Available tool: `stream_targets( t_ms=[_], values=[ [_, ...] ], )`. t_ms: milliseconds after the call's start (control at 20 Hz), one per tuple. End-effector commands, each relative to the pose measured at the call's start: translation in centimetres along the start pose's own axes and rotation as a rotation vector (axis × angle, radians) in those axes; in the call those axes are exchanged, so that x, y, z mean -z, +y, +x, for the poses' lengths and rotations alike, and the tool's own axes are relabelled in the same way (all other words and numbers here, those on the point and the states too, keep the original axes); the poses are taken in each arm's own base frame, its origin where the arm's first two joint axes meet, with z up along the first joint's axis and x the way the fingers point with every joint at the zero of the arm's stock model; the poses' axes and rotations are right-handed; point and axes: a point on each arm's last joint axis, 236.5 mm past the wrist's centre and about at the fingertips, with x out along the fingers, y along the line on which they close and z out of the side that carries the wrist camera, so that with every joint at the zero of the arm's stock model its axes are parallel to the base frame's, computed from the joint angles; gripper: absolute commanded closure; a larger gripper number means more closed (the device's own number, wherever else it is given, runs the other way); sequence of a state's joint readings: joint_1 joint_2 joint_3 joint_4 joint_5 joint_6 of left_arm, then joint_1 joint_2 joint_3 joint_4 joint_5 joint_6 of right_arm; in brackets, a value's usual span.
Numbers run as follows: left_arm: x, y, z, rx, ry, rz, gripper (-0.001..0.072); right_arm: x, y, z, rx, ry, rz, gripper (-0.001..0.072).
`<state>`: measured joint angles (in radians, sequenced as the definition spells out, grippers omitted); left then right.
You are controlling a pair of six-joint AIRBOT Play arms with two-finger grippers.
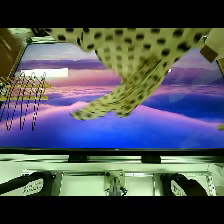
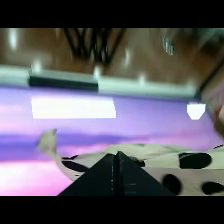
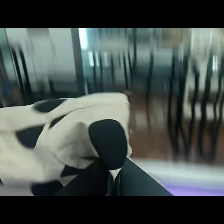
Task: Fold the shirts.
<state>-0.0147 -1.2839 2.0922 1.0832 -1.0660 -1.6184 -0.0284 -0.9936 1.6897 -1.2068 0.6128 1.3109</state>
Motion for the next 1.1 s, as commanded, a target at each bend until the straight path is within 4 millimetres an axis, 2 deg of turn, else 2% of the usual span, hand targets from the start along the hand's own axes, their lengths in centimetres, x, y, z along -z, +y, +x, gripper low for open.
stream_targets(
  t_ms=[0, 50, 150, 200, 300, 400, 450, 550, 600, 700, 800, 900, 950, 1000, 1050],
  values=[
    [-2.2, 0.4, -7.2, -0.073, -0.107, -0.055, 0.0661, -12.8, 3.2, -6.9, -0.099, -0.336, 0.11, 0.0654],
    [0.3, 0.3, -7.3, -0.073, -0.044, -0.071, 0.0661, -13.7, 4.6, -8.1, -0.16, -0.354, 0.153, 0.0654],
    [6.1, -0.1, -7.0, -0.058, 0.12, -0.068, 0.066, -13.6, 7.0, -9.5, -0.255, -0.326, 0.164, 0.0655],
    [9.1, -0.1, -6.6, -0.051, 0.209, -0.071, 0.0661, -12.6, 7.9, -9.6, -0.289, -0.279, 0.16, 0.0654],
    [14.9, 0.4, -5.7, -0.048, 0.377, -0.1, 0.0661, -8.5, 9.7, -8.9, -0.351, -0.104, 0.122, 0.0655],
    [20.1, 1.6, -4.6, -0.061, 0.513, -0.125, 0.066, -2.0, 11.4, -8.0, -0.435, 0.151, 0.097, 0.0655],
    [22.5, 2.8, -4.3, -0.091, 0.57, -0.134, 0.0661, 1.8, 12.2, -7.7, -0.486, 0.304, 0.107, 0.0655],
    [27.7, 6.8, -4.1, -0.205, 0.687, -0.136, 0.066, 9.2, 13.8, -7.2, -0.584, 0.59, 0.185, 0.0655],
    [29.8, 8.6, -4.3, -0.26, 0.731, -0.141, 0.0661, 13.0, 15.1, -7.0, -0.636, 0.721, 0.213, 0.0655],
    [33.7, 10.9, -5.0, -0.334, 0.81, -0.178, 0.066, 20.0, 19.4, -6.9, -0.743, 0.922, 0.234, 0.0655],
    [36.6, 11.6, -5.8, -0.355, 0.877, -0.209, 0.066, 27.5, 23.2, -6.4, -0.763, 1.073, 0.187, 0.0655],
    [38.5, 11.9, -6.3, -0.366, 0.922, -0.223, 0.0659, 34.5, 25.9, -6.1, -0.727, 1.191, 0.128, 0.0654],
    [39.1, 12.1, -6.5, -0.37, 0.937, -0.229, 0.0659, 37.5, 27.0, -6.2, -0.718, 1.249, 0.104, 0.0654],
    [39.6, 12.1, -6.7, -0.372, 0.946, -0.233, 0.0657, 39.6, 28.0, -6.5, -0.726, 1.295, 0.091, 0.0654],
    [39.7, 12.1, -6.7, -0.371, 0.949, -0.235, 0.0609, 41.1, 28.7, -6.7, -0.732, 1.329, 0.09, 0.0654]
  ],
)
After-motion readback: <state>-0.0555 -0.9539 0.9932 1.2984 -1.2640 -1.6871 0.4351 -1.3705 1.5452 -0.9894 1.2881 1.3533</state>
